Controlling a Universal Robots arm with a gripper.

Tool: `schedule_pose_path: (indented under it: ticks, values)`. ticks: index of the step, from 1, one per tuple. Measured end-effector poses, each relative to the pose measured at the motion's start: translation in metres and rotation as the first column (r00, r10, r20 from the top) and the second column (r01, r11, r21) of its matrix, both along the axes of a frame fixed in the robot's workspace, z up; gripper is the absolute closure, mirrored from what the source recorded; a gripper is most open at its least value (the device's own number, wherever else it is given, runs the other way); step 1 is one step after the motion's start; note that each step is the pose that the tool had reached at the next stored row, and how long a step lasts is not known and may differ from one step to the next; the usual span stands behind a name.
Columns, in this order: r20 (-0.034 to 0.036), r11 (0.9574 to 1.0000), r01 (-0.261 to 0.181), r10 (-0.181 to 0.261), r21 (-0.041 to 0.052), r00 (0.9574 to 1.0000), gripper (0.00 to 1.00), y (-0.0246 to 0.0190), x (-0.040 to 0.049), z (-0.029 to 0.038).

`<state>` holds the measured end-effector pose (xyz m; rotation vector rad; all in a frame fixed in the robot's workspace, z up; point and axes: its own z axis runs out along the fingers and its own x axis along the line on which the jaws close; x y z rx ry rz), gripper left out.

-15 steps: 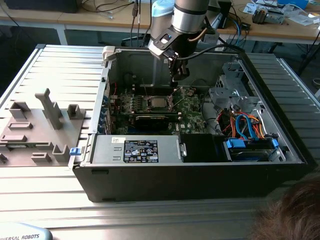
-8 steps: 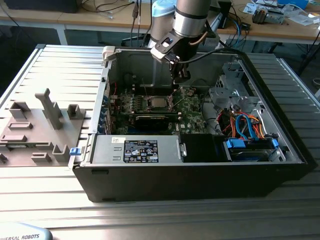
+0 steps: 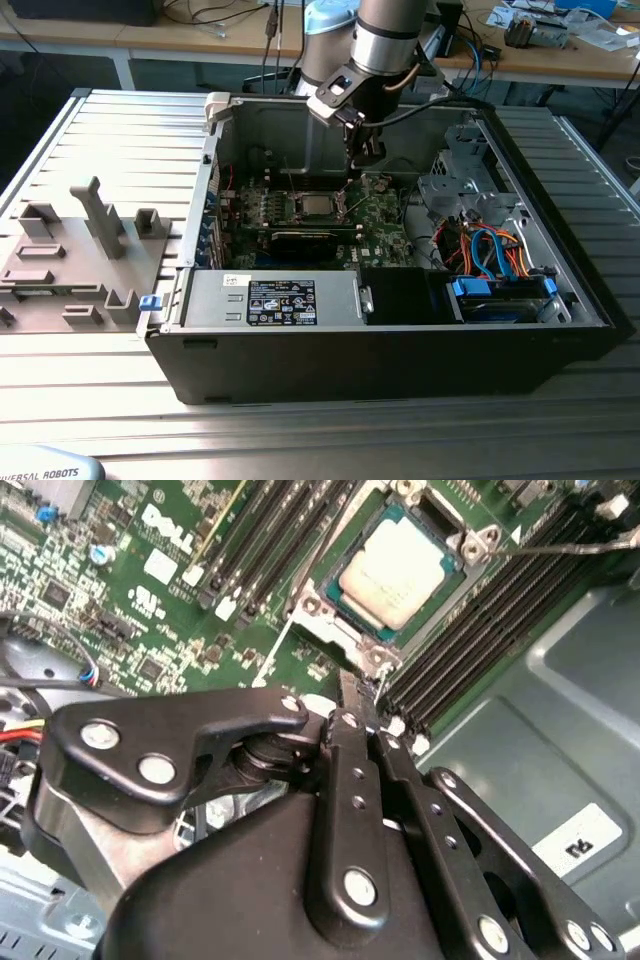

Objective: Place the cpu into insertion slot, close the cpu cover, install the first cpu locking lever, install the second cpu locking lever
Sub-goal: 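Close the cpu cover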

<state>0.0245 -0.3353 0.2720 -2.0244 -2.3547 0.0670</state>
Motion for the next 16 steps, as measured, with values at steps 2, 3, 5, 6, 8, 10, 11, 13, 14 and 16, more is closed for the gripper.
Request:
schedule_pose_path:
  ticks: [2,3,5,6,8,10,11,13,14,16]
  values:
    - [-0.0018,1.0,0.0,0.0,0.0003,1.0,0.89,0.0008,0.0073,0.0003]
    - [-0.0032,1.0,0.0,0.0,0.0002,1.0,0.89,0.0012,0.0103,0.0004]
    - [-0.0059,1.0,0.0,0.0,-0.0001,1.0,0.89,0.0022,0.0173,0.0005]
    - [-0.0073,1.0,0.0,0.0,-0.0001,1.0,0.89,0.0027,0.0207,0.0005]
    - [-0.0107,1.0,0.001,-0.001,0.0001,0.9999,0.89,0.0041,0.0275,0.0002]
    - [-0.0174,1.0,0.002,-0.002,-0.0001,0.9998,0.89,0.0062,0.0356,-0.0008]
    - [-0.0215,1.0,0.002,-0.002,0.0,0.9998,0.89,0.0073,0.0398,-0.0017]
    - [-0.0318,1.0,0.004,-0.004,0.0,0.9995,0.89,0.0102,0.0493,-0.0062]
    - [-0.0333,1.0,0.007,-0.007,0.0,0.9994,0.89,0.0107,0.0507,-0.0078]
    - [-0.0364,0.9998,0.02,-0.02,0.0,0.9991,0.89,0.0115,0.053,-0.0122]
